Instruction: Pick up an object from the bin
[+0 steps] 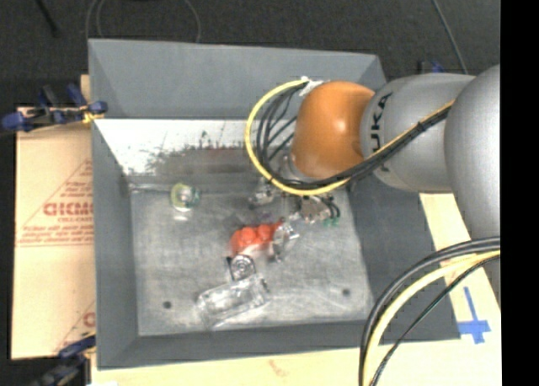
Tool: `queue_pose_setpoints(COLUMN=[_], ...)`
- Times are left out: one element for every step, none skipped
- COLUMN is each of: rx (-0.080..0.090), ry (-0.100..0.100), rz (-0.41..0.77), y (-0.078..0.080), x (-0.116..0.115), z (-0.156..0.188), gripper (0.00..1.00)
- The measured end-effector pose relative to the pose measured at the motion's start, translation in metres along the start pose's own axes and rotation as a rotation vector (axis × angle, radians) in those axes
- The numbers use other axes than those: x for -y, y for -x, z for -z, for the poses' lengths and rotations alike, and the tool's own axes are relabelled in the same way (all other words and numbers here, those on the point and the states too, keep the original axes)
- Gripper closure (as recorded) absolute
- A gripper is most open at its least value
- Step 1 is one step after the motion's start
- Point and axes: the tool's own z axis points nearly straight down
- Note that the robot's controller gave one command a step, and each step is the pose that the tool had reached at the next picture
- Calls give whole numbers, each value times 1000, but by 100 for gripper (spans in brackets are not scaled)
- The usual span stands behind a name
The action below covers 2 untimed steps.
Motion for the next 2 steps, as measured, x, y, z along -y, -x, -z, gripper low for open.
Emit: queue_pose_setpoints(rx=[2, 7], ry=[-1, -1], rz=[-7, -10], y=[2, 4], x=[1, 1], z=[1, 3], gripper=[0, 100])
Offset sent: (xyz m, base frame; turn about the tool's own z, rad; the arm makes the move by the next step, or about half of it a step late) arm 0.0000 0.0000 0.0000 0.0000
